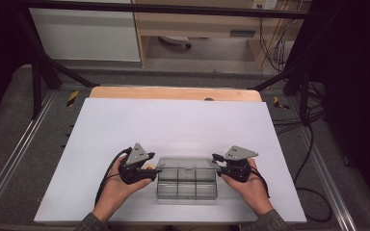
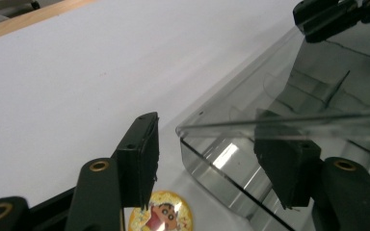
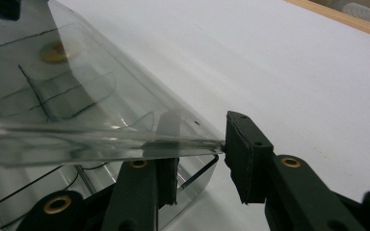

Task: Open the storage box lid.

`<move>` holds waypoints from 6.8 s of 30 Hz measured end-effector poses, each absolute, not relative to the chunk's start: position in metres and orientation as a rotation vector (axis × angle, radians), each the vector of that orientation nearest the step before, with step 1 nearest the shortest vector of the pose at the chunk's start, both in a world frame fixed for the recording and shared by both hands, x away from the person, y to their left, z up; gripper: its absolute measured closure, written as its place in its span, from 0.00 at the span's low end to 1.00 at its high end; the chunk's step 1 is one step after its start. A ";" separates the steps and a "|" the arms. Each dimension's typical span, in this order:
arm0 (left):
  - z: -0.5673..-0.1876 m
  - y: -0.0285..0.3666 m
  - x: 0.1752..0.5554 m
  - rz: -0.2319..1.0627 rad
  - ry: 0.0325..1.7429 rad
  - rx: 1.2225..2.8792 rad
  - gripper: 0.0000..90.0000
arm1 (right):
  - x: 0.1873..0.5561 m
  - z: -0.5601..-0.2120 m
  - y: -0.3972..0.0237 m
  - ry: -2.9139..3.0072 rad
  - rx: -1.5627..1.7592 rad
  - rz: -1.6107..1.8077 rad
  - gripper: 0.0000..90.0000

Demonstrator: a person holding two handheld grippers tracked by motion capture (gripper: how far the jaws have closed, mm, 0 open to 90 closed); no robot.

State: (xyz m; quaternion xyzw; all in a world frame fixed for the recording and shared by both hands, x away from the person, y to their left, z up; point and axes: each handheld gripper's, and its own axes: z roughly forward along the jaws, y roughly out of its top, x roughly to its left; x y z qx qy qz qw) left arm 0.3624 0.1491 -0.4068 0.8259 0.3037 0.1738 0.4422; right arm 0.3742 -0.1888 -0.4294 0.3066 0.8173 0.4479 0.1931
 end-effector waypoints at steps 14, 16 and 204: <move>-0.410 0.139 0.369 0.422 0.745 2.048 0.59 | 0.374 -0.431 -0.190 2.282 0.861 1.273 0.74; -0.410 0.140 0.370 0.417 0.750 2.049 0.61 | 0.374 -0.431 -0.190 2.282 0.864 1.275 0.74; -0.412 0.130 0.417 0.470 1.097 1.847 0.43 | 0.409 -0.421 -0.190 2.007 1.224 1.307 0.21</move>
